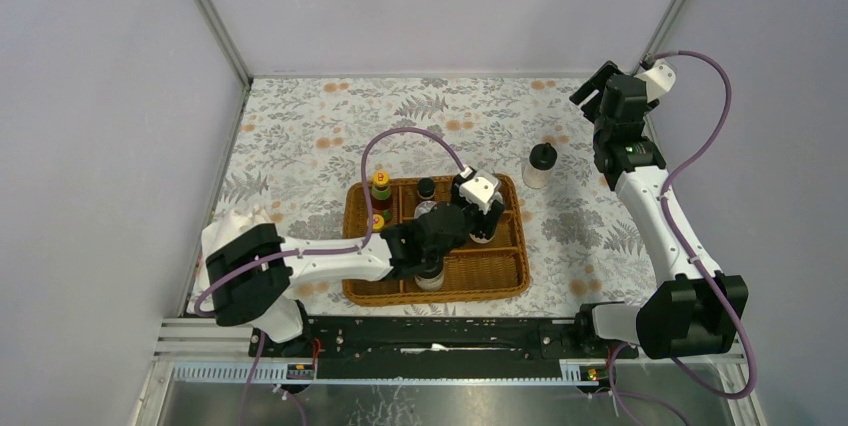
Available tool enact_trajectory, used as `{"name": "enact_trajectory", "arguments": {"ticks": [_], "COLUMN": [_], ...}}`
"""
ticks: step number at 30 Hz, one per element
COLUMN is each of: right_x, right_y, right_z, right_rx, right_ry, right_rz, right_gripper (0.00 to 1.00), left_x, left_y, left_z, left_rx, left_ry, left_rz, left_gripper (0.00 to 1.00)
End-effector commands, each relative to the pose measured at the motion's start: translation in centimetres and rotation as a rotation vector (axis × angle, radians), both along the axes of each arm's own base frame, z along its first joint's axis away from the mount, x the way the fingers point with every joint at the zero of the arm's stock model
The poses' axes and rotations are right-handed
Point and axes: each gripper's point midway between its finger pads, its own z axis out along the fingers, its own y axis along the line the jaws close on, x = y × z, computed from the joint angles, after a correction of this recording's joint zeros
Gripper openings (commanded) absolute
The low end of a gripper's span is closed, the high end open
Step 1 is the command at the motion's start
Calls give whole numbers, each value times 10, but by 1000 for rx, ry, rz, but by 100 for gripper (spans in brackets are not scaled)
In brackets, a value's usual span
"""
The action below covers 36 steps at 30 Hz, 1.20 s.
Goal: Organize the condiment bottles
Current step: Place the bottle in the storage box.
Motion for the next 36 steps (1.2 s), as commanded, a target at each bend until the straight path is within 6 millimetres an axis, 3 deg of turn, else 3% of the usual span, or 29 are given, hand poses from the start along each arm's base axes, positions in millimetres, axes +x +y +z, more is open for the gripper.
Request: {"name": "enact_trajectory", "arguments": {"ticks": [1, 20, 21, 29, 33, 36], "right_x": [-1, 1, 1, 3, 3, 4], "right_y": [3, 3, 4, 5, 6, 6], "right_z": [17, 10, 10, 7, 7, 9], "right_rx": [13, 12, 12, 12, 14, 14], "right_ry": [-62, -43, -43, -37, -37, -39], "right_rz": [15, 20, 21, 27, 29, 32], "right_gripper": [80, 80, 80, 80, 80, 80], "left_x": [0, -3, -4, -2, -1, -1], "left_y": [-7, -17, -17, -14, -12, -10], "left_z": [18, -9, -10, -12, -12, -10], "left_rx": [-115, -114, -116, -104, -94, -88], "left_ry": [-28, 11, 15, 28, 28, 25], "left_rz": [7, -25, -25, -1, 14, 22], "left_gripper": [0, 0, 3, 52, 67, 73]}}
